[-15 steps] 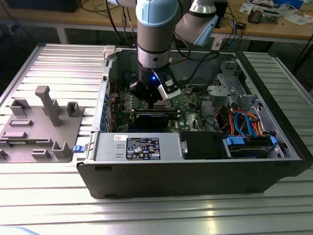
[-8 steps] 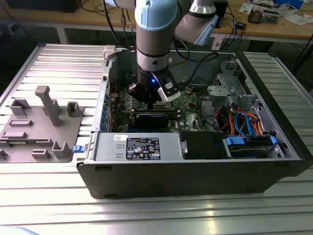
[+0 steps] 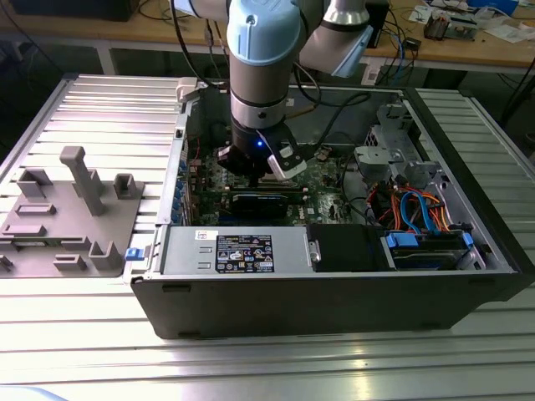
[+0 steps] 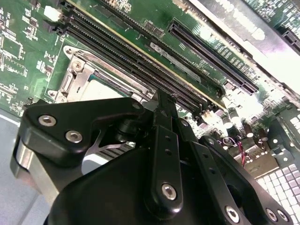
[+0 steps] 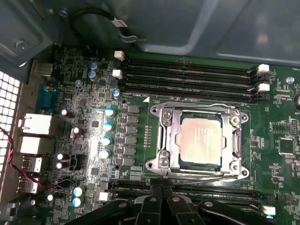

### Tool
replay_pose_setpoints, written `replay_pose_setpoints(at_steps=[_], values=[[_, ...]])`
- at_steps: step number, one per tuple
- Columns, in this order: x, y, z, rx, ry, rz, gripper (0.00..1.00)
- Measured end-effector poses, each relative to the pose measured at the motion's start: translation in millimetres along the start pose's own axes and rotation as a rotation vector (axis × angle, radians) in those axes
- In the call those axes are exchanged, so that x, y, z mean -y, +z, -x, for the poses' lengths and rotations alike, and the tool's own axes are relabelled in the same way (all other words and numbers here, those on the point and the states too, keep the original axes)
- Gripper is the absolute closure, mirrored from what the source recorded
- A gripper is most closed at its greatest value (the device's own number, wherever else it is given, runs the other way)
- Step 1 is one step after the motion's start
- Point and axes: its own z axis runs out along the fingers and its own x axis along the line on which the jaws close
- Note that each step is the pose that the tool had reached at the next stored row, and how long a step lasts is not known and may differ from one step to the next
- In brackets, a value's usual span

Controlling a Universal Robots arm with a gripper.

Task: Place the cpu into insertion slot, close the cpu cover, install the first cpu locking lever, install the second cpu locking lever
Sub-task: 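Install the second cpu locking lever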

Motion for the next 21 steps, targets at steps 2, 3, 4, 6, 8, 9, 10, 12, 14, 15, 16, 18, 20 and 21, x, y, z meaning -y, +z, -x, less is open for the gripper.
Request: replay_pose_setpoints(at_steps=[2,3,4,6,8,9,10,12,14,15,16,18,20,21], values=[[0.4,2.3,-0.1,0.0002,-0.003,0.0078,0.89],[0.4,2.3,-0.1,0.0001,-0.003,0.0080,0.89],[0.4,2.3,-0.1,0.0002,-0.003,0.0079,0.89],[0.4,2.4,-0.1,0.0002,-0.003,0.0080,0.89],[0.4,2.4,-0.1,0.0002,-0.003,0.0080,0.89],[0.4,2.4,-0.1,0.0002,-0.003,0.0081,0.89],[0.4,2.4,-0.1,0.0002,-0.003,0.0080,0.89],[0.4,2.4,-0.1,0.0001,-0.003,0.0080,0.89],[0.4,2.4,-0.1,0.0001,-0.003,0.0080,0.89],[0.4,2.4,-0.1,0.0001,-0.004,0.0080,0.89],[0.4,2.5,-0.5,0.0002,-0.004,0.0081,0.89],[0.5,2.7,-0.9,0.0001,-0.003,0.0080,0.89],[0.5,3.5,-1.7,0.0012,0.003,0.0079,0.89],[0.6,4.0,-1.6,0.0018,0.006,0.0079,0.89]])
